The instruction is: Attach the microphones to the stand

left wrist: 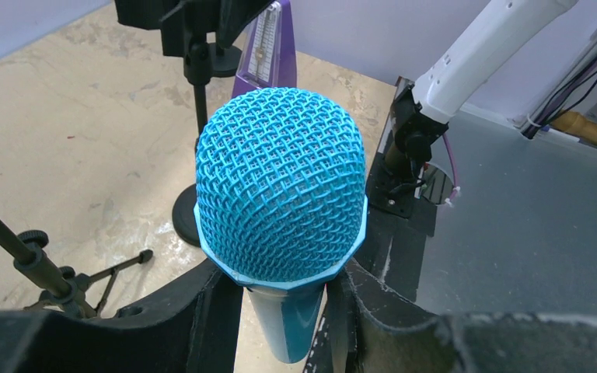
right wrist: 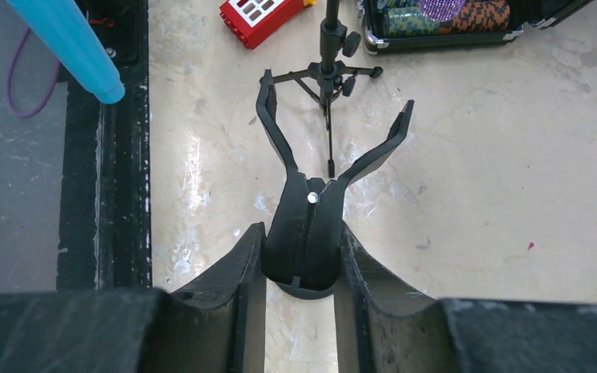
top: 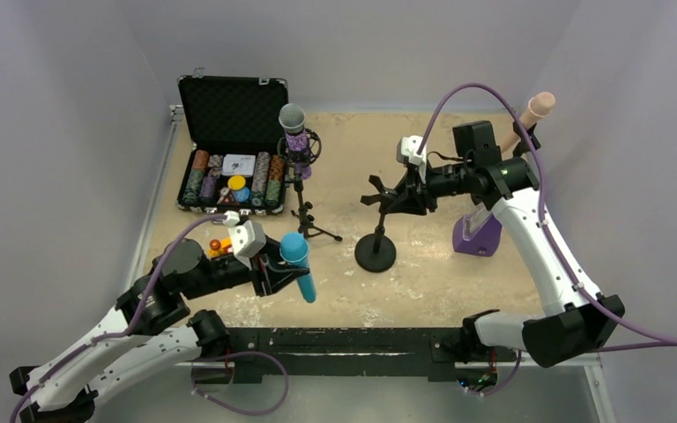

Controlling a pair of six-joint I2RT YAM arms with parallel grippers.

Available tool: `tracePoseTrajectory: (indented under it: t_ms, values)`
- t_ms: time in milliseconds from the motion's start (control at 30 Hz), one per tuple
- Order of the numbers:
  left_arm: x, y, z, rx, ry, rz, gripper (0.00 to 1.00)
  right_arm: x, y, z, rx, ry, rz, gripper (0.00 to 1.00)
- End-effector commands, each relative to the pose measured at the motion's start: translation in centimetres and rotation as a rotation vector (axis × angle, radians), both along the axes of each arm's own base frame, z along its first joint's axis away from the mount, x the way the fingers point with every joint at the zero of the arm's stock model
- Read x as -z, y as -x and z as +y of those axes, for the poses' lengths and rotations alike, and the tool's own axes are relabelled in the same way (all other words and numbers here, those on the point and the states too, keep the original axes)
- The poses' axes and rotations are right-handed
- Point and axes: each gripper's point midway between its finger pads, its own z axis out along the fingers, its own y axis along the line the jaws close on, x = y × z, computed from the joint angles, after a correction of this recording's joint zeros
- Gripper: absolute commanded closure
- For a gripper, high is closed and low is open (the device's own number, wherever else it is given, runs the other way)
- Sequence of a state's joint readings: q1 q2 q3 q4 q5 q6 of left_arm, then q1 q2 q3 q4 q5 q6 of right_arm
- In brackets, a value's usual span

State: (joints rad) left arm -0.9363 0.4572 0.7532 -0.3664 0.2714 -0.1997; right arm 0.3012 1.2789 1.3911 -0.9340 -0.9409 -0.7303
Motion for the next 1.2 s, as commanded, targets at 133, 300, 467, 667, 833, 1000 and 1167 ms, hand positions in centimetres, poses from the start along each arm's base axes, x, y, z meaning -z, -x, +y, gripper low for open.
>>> tracePoseTrajectory:
  t_ms: [133, 300, 467, 667, 833, 1000, 1167]
  values:
    - [-6.4, -4.3, -1.6, -0.106, 0.053, -0.233, 1.0, -1.7, 1.9, 0.3, -0.106, -0.032, -0.059, 0.96]
    - [-9.2, -8.7, -3.5, -0.193, -0.031, -0.307, 1.0, -1.7, 2.6, 0.5, -0.159, -0.03, -0.054, 0.96]
    - [-11.8, -11.4, -6.3, -0.2, -0.022, -0.345, 1.0, -1.8, 2.7, 0.6, -0.178, -0.03, -0.063, 0.97]
    - [-13.0, -12.0, -9.7, -0.11, 0.025, -0.314, 1.0, -1.9, 2.7, 0.7, -0.181, -0.034, -0.072, 0.97]
    - [-12.5, -11.8, -12.3, -0.022, 0.054, -0.242, 1.0, -1.9, 2.9, 0.8, -0.186, -0.043, -0.071, 0.97]
    - [-10.8, -12.5, -14.1, 0.007, 0.043, -0.194, 1.0, -1.8, 3.1, 0.9, -0.189, -0.05, -0.074, 0.97]
    - [-9.9, -13.1, -15.8, 0.036, 0.051, -0.166, 1.0, -1.7, 3.2, 0.9, -0.191, -0.05, -0.068, 0.98]
